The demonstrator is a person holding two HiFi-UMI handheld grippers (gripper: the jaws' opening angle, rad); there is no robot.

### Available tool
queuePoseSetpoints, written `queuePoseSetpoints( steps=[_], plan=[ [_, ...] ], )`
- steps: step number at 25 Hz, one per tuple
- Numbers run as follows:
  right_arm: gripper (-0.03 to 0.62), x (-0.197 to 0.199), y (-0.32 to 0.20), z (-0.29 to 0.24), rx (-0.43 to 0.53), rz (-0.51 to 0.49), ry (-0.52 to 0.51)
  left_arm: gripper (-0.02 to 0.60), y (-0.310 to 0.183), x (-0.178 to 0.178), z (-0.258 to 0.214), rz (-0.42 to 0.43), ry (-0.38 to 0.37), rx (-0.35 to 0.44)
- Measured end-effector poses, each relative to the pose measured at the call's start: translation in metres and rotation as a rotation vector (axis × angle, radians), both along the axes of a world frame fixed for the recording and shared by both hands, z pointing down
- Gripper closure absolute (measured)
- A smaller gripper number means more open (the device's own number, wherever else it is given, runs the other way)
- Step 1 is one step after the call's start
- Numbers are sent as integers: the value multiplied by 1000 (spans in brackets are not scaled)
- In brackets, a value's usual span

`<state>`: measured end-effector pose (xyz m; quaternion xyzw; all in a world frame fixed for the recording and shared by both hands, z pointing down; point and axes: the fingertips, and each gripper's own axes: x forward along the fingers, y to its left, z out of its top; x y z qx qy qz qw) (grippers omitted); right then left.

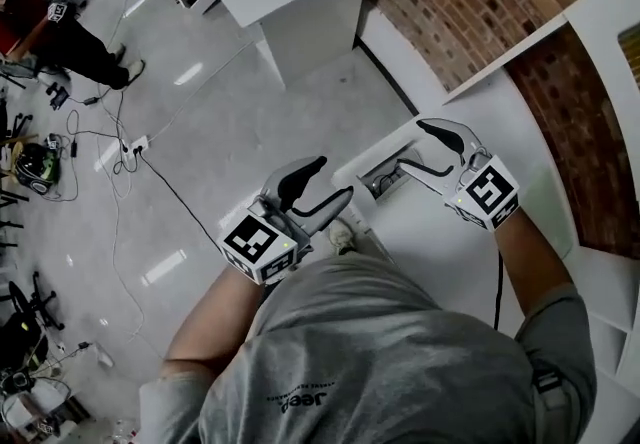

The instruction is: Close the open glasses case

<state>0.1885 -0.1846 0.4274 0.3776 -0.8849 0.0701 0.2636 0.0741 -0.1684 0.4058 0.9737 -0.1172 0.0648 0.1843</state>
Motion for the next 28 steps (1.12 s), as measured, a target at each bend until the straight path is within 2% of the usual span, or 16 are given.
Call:
queuePoseSetpoints(
  steps=[5,11,17,24,28],
  plan=[
    [272,19,9,41,-34,-120,63,307,13,50,43,70,-65,6],
    [252,32,18,97,-83,-303,200,285,23,87,104,102,-170,17],
    [233,33,30,151,-113,-472,306,264,35,105,154,105,-261,28],
    [192,37,42,201,-123,-620,417,219,47,117,201,87,-346,22],
    [175,36,41,214,-96,-656,440,201,46,118,214,56,-397,117]
  ],
)
